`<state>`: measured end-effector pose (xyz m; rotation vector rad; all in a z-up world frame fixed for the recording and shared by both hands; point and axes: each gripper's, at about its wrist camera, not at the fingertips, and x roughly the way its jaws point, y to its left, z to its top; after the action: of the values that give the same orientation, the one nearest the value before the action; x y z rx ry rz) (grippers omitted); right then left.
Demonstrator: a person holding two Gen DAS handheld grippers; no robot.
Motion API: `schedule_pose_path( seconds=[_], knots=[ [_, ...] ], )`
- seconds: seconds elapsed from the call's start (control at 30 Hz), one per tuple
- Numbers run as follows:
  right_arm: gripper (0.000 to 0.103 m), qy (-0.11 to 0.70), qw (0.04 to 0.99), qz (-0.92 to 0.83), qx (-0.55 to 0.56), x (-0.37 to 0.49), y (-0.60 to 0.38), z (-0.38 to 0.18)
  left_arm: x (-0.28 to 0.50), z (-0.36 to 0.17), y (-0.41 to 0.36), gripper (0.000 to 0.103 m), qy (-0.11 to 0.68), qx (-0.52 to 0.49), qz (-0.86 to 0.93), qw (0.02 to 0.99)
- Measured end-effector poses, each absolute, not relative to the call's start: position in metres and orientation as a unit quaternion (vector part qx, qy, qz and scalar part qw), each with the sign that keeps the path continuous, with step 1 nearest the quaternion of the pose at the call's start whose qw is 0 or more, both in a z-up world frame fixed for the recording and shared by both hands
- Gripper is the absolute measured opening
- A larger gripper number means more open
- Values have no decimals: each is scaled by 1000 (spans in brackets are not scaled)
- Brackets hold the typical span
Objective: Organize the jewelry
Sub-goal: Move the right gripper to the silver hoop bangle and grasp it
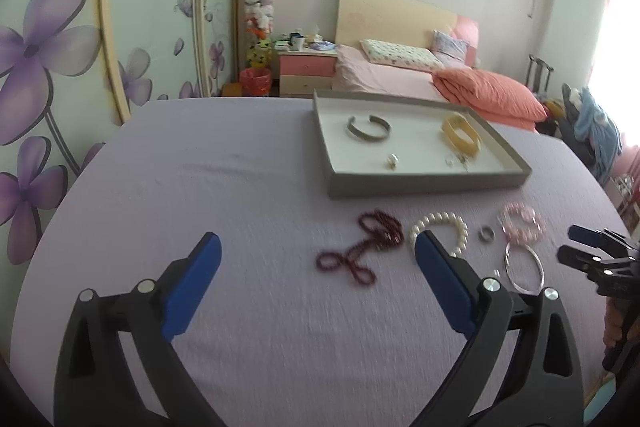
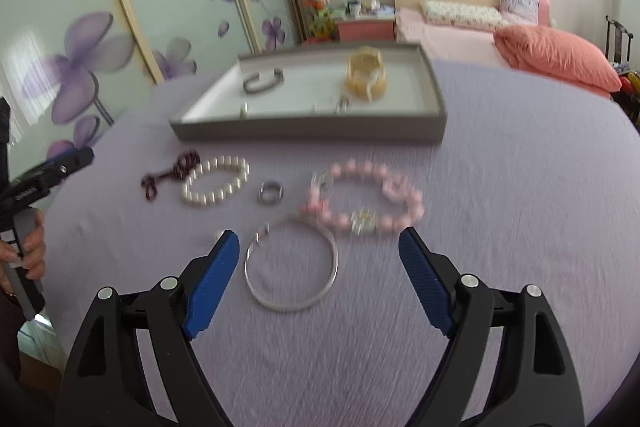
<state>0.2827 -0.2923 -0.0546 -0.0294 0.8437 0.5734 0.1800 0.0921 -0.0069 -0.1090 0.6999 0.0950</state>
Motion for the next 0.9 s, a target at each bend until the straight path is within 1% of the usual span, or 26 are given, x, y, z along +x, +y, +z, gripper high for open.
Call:
schedule_pose_path(
  seconds=[0.23, 0.4, 0.53, 0.73, 0.9],
  knots=[
    [83, 435, 857, 272, -53, 270, -278, -77, 169, -9, 86, 100, 343, -46, 33, 938],
    [83, 443, 850, 272, -77, 265, -268, -83, 171, -13, 85, 100, 349, -48, 30, 935],
    [83, 433, 856, 259, -112, 262, -255, -86, 172, -17, 86, 100, 355, -51, 31, 933],
    [80, 432, 857, 257, -109, 271, -245, -85, 173, -21, 87, 100, 360, -58, 32, 931],
    [80, 430, 858, 259, -109, 276, -242, -85, 172, -24, 87, 100, 363, -59, 32, 929]
  ],
)
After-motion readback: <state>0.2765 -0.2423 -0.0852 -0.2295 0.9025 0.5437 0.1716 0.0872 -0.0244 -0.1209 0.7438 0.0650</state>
